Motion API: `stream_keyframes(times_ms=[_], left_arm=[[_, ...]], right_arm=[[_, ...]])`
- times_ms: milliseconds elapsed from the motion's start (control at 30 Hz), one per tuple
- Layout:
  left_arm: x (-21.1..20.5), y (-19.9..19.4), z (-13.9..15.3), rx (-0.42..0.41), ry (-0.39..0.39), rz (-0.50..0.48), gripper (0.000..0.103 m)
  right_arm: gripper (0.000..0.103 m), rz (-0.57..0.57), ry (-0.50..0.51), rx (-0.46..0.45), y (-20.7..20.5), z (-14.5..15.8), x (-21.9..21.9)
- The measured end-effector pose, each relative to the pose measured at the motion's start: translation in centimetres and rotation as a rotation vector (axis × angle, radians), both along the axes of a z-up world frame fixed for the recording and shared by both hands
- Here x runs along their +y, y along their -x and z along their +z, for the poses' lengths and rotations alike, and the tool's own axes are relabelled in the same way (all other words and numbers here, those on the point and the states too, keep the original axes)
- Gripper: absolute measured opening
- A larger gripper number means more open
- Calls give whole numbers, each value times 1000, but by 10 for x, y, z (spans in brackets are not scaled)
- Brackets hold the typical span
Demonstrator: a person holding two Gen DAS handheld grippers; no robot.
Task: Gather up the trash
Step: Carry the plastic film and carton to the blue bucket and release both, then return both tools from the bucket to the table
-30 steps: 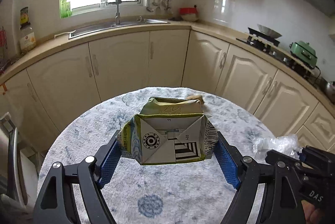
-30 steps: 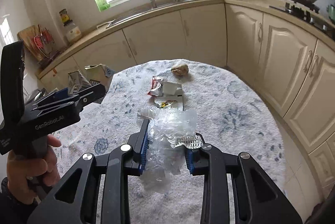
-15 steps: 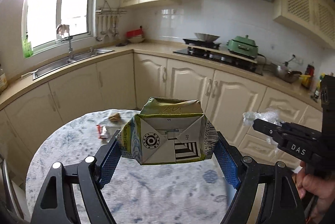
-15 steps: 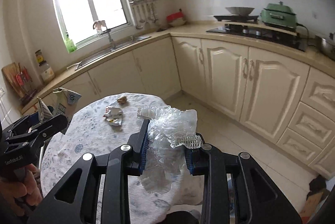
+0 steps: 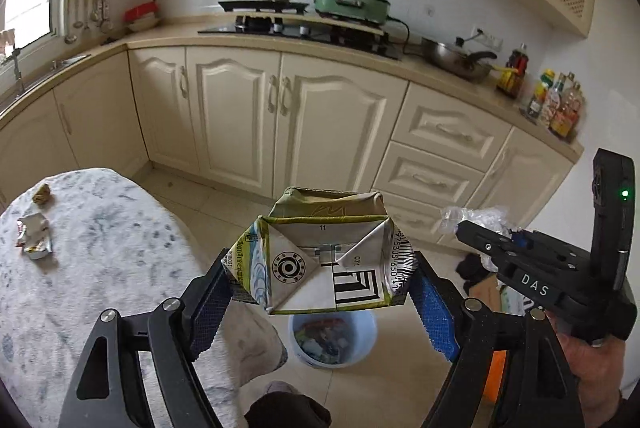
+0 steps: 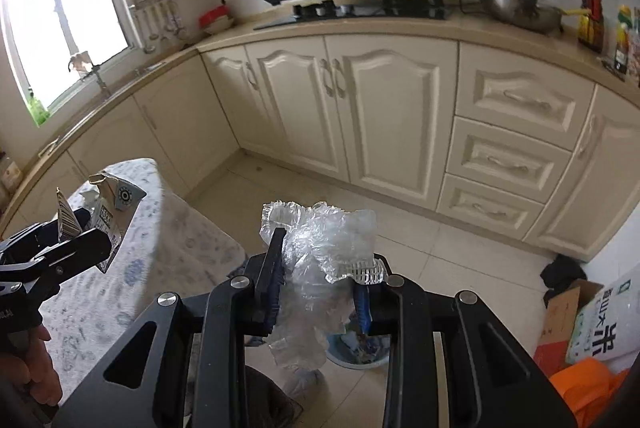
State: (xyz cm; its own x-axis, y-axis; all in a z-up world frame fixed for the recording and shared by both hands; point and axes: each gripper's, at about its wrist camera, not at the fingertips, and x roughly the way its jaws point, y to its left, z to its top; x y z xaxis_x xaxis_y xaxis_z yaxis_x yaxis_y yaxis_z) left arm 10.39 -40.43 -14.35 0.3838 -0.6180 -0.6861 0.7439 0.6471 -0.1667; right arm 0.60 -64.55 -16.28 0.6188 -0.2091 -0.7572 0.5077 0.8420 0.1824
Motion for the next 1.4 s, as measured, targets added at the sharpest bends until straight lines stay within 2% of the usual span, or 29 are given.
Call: stream_keyframes(times_ms=[300,433,600,667,733,767,800,833,900,933,1000,1100,1267,1400], left_arm=[[-96,-14,-80,168,-156,-109,79],[-120,-31,-116,273,-196,-111,79],[-151,-62,-151,361,-282,-96,79],[-155,-57,-163,366,-314,-92,80],[-171,-73,-171,372,-341,-89,81],[-172,-78,-174,371,-350,-87,82],[-174,-78,-175,362,-356,-82,87],[-176,-75,-174,355,-360,-80,94],[-194,-86,-176,333,-372,-72,100],[-204,-102,-171,327,-379,-72,101],[-213,-120,-168,326,-387,-72,101],[-203,-122,-160,299,-383,-58,101],[-175,-94,-124,224,-338,-48,101],[-139,-74,-91,191,-274,-45,101]], right_arm=[[29,-77,-141,132,4,-104,-57],[29,-89,-217,180,-2,-149,-74],[32,-126,-305,216,-7,-198,-95],[35,-144,-339,226,-8,-213,-101],[46,-162,-372,235,-8,-224,-106],[49,-168,-386,236,-7,-228,-108],[60,-172,-392,237,-7,-230,-107],[77,-178,-397,237,-6,-231,-107],[96,-199,-399,231,-3,-233,-106],[101,-211,-395,234,-2,-233,-106],[103,-230,-393,244,-2,-232,-106],[103,-259,-394,251,0,-227,-107],[103,-271,-356,260,1,-204,-99],[103,-255,-325,227,-2,-175,-87]])
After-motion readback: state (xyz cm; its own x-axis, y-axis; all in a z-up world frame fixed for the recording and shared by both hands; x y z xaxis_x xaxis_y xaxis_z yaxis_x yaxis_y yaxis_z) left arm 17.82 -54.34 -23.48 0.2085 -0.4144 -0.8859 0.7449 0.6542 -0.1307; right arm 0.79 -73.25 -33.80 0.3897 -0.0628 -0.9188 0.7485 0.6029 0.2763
